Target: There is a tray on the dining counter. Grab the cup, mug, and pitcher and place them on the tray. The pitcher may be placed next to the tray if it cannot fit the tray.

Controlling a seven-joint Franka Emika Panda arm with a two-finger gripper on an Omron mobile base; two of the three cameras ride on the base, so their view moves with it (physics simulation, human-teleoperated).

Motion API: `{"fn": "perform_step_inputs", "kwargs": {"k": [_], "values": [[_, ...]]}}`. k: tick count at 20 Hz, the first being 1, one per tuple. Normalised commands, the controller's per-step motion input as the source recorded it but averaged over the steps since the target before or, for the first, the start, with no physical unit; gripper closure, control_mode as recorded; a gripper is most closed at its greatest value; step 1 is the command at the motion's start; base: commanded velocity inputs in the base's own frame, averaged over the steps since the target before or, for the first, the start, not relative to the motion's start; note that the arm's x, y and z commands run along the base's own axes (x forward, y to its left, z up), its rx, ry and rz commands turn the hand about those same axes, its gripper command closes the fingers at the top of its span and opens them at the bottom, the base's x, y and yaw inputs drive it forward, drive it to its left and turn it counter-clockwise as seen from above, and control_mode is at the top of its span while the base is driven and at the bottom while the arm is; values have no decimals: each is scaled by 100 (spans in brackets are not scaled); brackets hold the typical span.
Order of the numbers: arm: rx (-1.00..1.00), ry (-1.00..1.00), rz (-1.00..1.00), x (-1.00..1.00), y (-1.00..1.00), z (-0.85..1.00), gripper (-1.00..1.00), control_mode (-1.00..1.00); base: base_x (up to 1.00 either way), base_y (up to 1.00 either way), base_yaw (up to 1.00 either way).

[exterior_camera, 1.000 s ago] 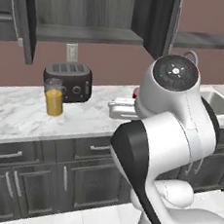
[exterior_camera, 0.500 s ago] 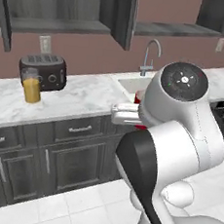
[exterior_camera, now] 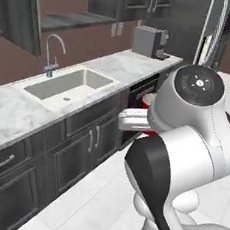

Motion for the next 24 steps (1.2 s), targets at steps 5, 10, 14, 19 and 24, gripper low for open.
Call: {"fn": "perform_step_inputs", "kwargs": {"k": [5, 10, 14, 19, 24], "values": [[0, 0, 0, 0, 0, 0, 100, 100, -27, -17, -85], [0, 0, 0, 0, 0, 0, 100, 100, -28, -23, -83], [0, 0, 0, 0, 0, 0, 100, 100, -30, -29, -81], [0, 0, 0, 0, 0, 0, 100, 100, -37, -39, -71], [0, 0, 0, 0, 0, 0, 100, 100, -22, -73, -13]]}}
